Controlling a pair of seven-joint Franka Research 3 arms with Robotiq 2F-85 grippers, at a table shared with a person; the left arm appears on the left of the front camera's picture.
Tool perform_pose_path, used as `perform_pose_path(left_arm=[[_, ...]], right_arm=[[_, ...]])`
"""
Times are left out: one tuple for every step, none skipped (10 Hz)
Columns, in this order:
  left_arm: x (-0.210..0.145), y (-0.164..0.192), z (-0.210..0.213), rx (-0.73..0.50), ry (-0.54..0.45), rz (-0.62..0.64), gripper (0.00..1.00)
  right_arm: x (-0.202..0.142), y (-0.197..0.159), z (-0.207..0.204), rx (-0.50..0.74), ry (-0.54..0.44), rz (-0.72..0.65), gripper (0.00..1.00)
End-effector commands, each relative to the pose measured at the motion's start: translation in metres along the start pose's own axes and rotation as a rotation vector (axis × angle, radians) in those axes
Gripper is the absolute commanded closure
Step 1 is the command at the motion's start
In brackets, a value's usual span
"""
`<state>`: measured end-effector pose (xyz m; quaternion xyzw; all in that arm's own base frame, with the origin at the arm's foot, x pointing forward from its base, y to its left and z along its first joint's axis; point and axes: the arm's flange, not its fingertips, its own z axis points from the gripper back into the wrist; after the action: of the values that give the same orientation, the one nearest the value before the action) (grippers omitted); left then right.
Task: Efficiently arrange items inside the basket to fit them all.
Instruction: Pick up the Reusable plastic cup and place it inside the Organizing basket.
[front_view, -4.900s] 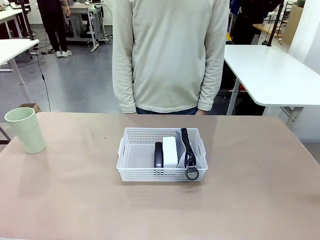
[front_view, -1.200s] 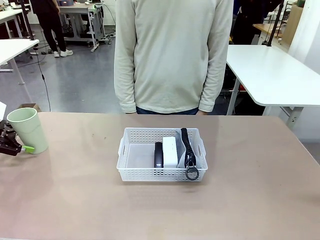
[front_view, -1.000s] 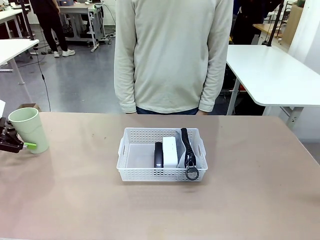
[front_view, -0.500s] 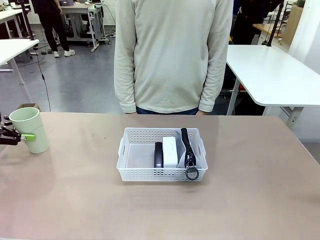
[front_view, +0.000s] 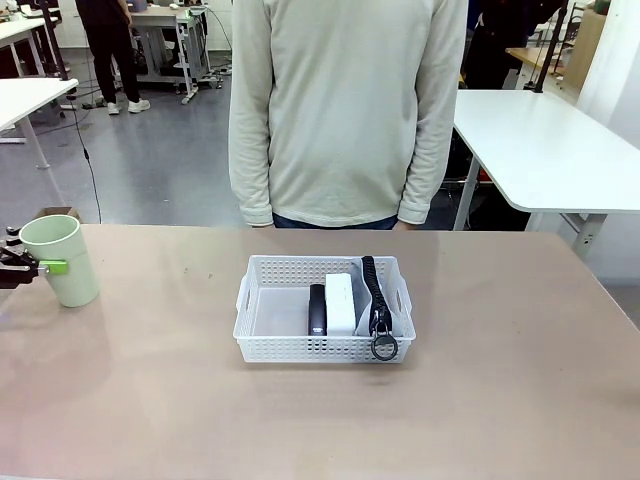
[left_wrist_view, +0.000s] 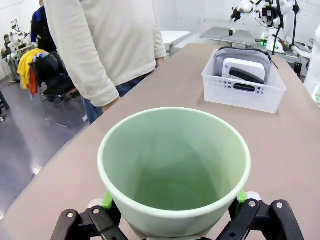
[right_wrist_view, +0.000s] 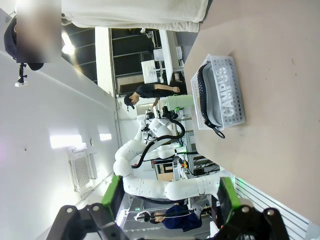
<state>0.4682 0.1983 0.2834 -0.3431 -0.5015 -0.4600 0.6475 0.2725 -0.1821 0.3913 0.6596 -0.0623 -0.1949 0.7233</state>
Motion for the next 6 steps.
perform_pose_path(left_arm=[[0.0019,0.0049,0.0017,0.01,-0.024,0.019,0.0],[0.0013,0.0044,0.0007,0.011,-0.014,0.01,0.5],[0.0011,0.0043,0.0002,0.014,-0.014,0.011,0.58],[0.0019,0.0042,0.0013,0.03,-0.016,0.003,1.0],[0.0027,0.0037,0.0022,0.032,-0.028,0.006,1.0],[0.0069,0.0011,0.0058,0.034,-0.036,0.002,1.0]], right_arm=[[-0.0004,0.0011,0.0008,0.018,-0.001,0.023,0.0],[-0.0004,0.0011,0.0008,0.018,-0.001,0.023,0.0],[-0.0004,0.0011,0.0008,0.018,-0.001,0.023,0.0],[-0.0004,0.0011,0.0008,0.018,-0.001,0.023,0.0],[-0.0004,0.0011,0.0008,0.018,-0.001,0.023,0.0],[-0.0004,0.0011,0.0008,0.018,-0.001,0.023,0.0]])
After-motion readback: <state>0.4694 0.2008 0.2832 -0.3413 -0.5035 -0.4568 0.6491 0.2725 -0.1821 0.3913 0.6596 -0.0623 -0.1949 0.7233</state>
